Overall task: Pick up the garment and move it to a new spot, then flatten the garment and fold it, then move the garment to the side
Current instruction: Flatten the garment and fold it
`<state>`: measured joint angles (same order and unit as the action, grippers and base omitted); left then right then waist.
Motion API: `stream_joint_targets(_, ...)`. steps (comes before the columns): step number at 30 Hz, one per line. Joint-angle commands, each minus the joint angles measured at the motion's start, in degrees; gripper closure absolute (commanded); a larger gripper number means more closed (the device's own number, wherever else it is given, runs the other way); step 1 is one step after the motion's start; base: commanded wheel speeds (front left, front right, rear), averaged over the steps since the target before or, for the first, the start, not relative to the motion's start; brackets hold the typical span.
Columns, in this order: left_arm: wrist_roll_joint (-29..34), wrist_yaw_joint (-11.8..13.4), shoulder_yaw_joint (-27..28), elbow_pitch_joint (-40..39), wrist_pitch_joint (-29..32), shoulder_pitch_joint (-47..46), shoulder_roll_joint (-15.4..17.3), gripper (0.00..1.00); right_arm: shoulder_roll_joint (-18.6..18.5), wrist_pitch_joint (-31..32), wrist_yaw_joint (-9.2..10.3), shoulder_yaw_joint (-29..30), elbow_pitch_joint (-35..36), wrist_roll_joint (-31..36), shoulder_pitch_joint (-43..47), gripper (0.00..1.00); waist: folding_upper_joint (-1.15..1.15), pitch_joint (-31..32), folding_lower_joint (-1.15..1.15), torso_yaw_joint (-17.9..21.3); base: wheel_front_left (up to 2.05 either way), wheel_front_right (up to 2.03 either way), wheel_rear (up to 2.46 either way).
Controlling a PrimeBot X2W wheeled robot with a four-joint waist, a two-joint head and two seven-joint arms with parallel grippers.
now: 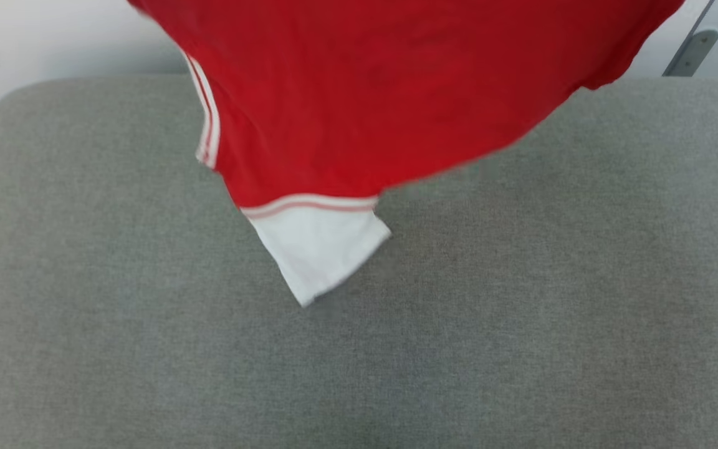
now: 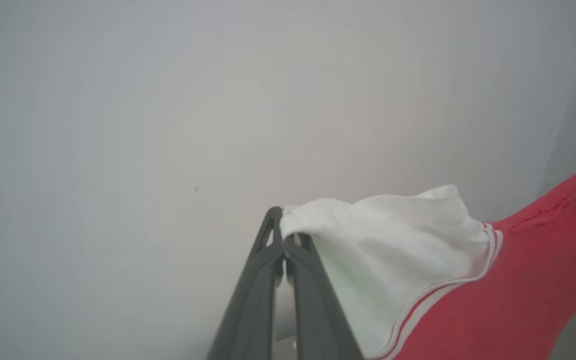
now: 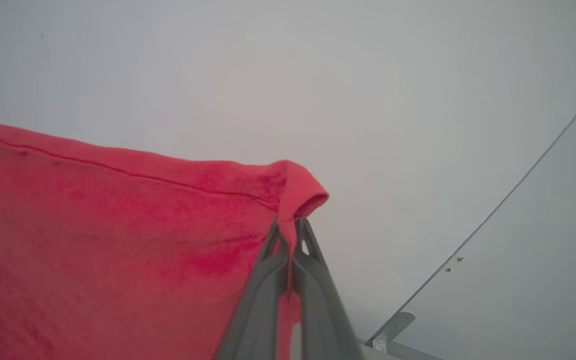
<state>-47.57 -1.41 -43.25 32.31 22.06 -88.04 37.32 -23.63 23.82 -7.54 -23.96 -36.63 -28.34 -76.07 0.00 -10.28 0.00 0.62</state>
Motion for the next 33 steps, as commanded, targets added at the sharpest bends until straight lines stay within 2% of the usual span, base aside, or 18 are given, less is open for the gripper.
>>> stream_joint_targets(1,0.5,-0.1,0.2,0.8,-0.7,-1.1,-0.4,1.00,0.6,-0.5,0.11,0.6,-0.1,0.4,-0.7,1.00,0.00,-0.9,0.00,0.2,0.00,0.00,0.00)
stream_joint_targets(7,3.3,-1.0,0.2,7.5,-5.5,-7.4,-2.5,1.00,2.8,-3.5,0.11,4.5,-2.1,4.9,-3.2,1.00,0.00,-5.6,0.00,0.7,0.00,0.00,0.00)
stream_joint_targets(12,6.7,-0.8,0.1,13.2,-12.2,-13.9,-4.2,1.00,5.4,-8.9,0.11,7.9,-4.6,10.6,-7.1,1.00,0.00,-11.6,0.00,1.7,0.00,0.00,0.00)
stream_joint_targets(22,11.5,0.9,1.5,23.4,-29.6,-28.6,-8.6,1.00,10.1,-28.9,0.11,16.9,-10.3,27.1,-15.8,1.00,0.00,-23.2,0.00,2.2,0.00,0.00,0.00)
stream_joint_targets(26,11.4,-1.4,2.2,25.7,-35.3,-31.2,-10.5,1.00,11.8,-34.6,0.11,20.1,-12.5,33.1,-17.2,1.00,0.00,-25.3,0.00,1.0,0.00,0.00,0.00)
stream_joint_targets(30,11.8,-3.7,1.2,27.8,-36.6,-29.3,-11.5,1.00,12.8,-35.4,0.11,20.2,-16.9,36.1,-15.8,1.00,0.00,-25.1,0.00,-0.4,0.00,0.00,0.00)
stream_joint_targets(33,10.6,-5.0,0.3,30.0,-35.7,-25.8,-12.5,1.00,13.0,-34.6,0.11,18.7,-20.8,35.8,-14.2,1.00,0.00,-23.7,0.00,-1.2,0.00,0.00,0.00)
